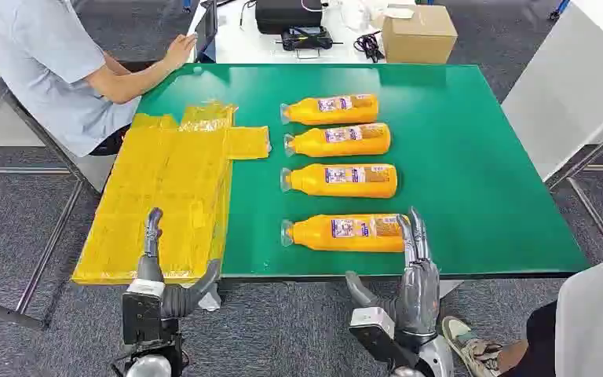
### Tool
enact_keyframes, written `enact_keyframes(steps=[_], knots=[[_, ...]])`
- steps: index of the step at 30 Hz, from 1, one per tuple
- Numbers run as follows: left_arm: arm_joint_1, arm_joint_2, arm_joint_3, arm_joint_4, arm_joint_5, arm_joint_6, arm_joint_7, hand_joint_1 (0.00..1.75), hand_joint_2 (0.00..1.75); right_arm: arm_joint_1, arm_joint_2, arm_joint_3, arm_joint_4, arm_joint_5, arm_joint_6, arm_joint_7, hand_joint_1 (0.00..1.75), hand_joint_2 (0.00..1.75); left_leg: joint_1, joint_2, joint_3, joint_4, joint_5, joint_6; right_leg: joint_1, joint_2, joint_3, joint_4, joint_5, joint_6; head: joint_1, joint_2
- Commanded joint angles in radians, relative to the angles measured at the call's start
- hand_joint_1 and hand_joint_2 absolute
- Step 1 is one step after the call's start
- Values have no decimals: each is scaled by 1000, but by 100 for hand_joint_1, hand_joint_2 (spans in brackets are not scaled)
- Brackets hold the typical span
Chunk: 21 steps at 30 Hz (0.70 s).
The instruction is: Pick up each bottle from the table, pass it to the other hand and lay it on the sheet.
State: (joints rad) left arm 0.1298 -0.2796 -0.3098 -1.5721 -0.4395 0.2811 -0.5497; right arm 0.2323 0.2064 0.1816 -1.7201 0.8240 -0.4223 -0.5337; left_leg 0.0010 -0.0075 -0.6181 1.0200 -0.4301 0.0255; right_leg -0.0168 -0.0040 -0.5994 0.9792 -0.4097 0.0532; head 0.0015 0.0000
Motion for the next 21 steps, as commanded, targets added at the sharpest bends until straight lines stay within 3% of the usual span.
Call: enact_keyframes(steps=[1,6,7,10,11,16,21], knots=[[-8,12,35,11,-8,-7,1,0,175,-4,7,-34,37,-3,-4,-2,0,175,0,0,2,-1,0,-1,0,0,2,-1,0,-1,0,0],[-2,1,42,-14,-19,1,-9,0,175,1,31,-63,21,-24,15,-6,0,175,1,2,8,-1,-3,-2,1,1,8,-2,-2,-3,0,0],[0,-2,43,-20,-19,4,-9,0,175,-1,37,-72,21,-33,20,-7,0,175,0,0,2,-1,-1,-1,0,0,2,-1,-1,-1,0,0],[1,0,41,-23,-21,-2,-9,0,175,-3,42,-80,21,-41,26,-10,0,175,0,1,2,-1,-1,-1,0,0,2,-1,-1,-1,0,0],[1,0,41,-23,-21,-2,-9,0,175,-3,42,-80,21,-41,26,-10,0,175,1,2,8,-1,-3,-2,1,1,8,-1,-3,-3,0,0],[3,-1,40,-26,-22,-1,-10,0,175,-3,44,-82,21,-42,25,-10,0,175,0,0,2,-1,0,-1,0,0,2,-1,0,-1,0,0],[-32,-7,-12,40,-24,-39,-10,0,175,-36,57,-106,62,-45,24,-30,0,175,1,1,7,-1,-3,-2,1,1,6,-1,-2,-3,0,0]])
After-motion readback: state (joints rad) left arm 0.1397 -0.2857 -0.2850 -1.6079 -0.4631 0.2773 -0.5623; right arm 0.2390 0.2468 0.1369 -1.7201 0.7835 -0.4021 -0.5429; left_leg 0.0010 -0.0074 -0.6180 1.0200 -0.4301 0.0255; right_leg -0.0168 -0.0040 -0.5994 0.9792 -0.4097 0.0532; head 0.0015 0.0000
